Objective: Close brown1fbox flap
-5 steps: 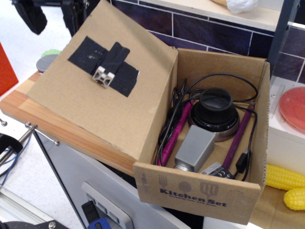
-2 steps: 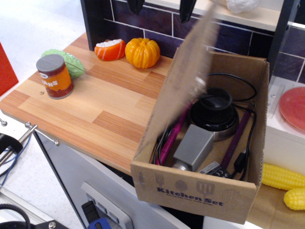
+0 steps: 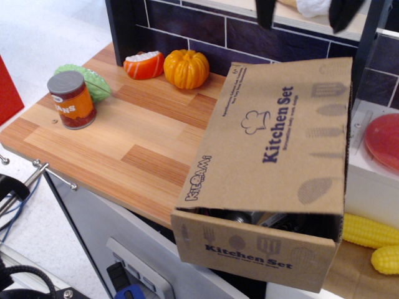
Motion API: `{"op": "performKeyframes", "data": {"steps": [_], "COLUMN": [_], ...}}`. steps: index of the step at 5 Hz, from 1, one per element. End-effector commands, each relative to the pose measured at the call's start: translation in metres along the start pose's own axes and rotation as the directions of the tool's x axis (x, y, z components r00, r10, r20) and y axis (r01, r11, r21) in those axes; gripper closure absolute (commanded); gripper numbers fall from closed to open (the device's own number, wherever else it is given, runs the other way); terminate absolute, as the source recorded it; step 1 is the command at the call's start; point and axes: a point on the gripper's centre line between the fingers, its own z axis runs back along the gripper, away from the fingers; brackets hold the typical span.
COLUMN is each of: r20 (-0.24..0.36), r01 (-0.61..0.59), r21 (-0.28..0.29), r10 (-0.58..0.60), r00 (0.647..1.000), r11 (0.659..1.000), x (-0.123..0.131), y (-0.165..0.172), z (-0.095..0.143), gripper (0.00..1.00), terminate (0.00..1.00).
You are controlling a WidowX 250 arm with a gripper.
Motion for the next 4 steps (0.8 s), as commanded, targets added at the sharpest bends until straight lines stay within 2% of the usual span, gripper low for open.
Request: {"op": "performKeyframes", "data": {"steps": [1,2,3,4], "r20": [0.031,0.006,-0.023,-0.046], "r01": [-0.084,-0.094,-0.062,-0.064], "r21": [-0.081,-0.113,-0.097,-0.118], "r10": [0.087,0.095,0.06,0.059], "r00": [0.996,0.995,0.998,0.997], "r11": [0.993,0.989,0.993,0.991], "x": [0.003,0.0,0.001,0.003], "y": [-0.007,-0.004,0.001,0.004], "z": [-0.025,-0.045,-0.049,-0.051], "gripper": [0.0,0.0,0.0,0.0], "terminate": [0.0,0.0,0.0,1.0]}}
